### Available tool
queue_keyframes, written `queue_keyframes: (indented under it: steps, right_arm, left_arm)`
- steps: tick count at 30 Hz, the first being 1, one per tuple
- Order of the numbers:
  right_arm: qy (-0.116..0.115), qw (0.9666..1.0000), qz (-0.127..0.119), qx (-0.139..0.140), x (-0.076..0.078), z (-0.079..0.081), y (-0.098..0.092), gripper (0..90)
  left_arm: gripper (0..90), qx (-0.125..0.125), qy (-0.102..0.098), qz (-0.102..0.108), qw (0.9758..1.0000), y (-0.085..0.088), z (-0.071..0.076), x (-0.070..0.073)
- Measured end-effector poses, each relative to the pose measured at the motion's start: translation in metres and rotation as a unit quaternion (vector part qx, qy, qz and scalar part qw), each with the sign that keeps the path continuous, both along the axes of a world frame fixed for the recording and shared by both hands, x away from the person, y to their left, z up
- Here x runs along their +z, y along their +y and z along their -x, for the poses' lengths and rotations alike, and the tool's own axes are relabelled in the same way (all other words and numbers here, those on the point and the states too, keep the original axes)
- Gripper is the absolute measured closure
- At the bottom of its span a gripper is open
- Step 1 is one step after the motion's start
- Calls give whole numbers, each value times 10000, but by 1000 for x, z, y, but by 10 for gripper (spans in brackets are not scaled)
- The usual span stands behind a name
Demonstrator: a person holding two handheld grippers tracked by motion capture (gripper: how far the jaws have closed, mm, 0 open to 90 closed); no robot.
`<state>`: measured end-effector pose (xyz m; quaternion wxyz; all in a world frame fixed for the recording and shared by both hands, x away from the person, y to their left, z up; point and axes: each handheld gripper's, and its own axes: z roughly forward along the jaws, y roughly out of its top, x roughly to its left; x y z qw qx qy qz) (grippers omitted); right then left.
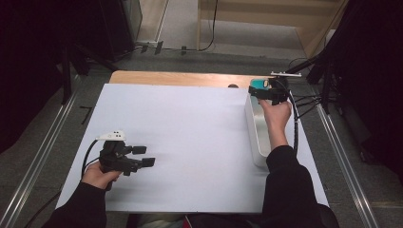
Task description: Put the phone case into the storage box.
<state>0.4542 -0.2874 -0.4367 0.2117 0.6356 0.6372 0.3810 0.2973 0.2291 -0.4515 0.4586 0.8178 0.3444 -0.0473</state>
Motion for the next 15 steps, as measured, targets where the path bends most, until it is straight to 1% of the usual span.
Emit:
queue_keyframes:
  steps: [1, 3, 4, 6, 8, 11, 14, 15]
  right_arm:
    - [-34, 10000, -2, 50, 1, 1, 0, 0]
    - [-21, 10000, -8, 70, 4, 2, 1, 0]
    - [-47, 9999, 26, 113, 5, 2, 1, 0]
    - [0, 9999, 6, 168, 9, 3, 2, 0]
    - [-36, 9998, 93, 193, 13, 4, 2, 0]
    - [39, 9997, 19, 233, 18, 7, 1, 0]
    - [93, 9994, 42, 329, 22, 10, 1, 0]
    - [168, 9990, 17, 426, 23, 11, 0, 0]
  left_arm:
    - [256, 9, 3, 2, 10000, 0, 0, 0]
    - [256, -6, 9, -10, 10000, 0, 0, 0]
    - [256, 0, 8, -13, 10000, 0, 0, 0]
    - [256, 5, 4, 6, 10000, 0, 0, 0]
    - [257, 7, 5, 6, 10000, 0, -1, 0]
    - [257, 10, 1, -2, 10000, 1, -1, 0]
    - [256, 20, 0, 4, 10000, 1, -1, 0]
    - [256, 14, 4, -1, 10000, 1, -1, 0]
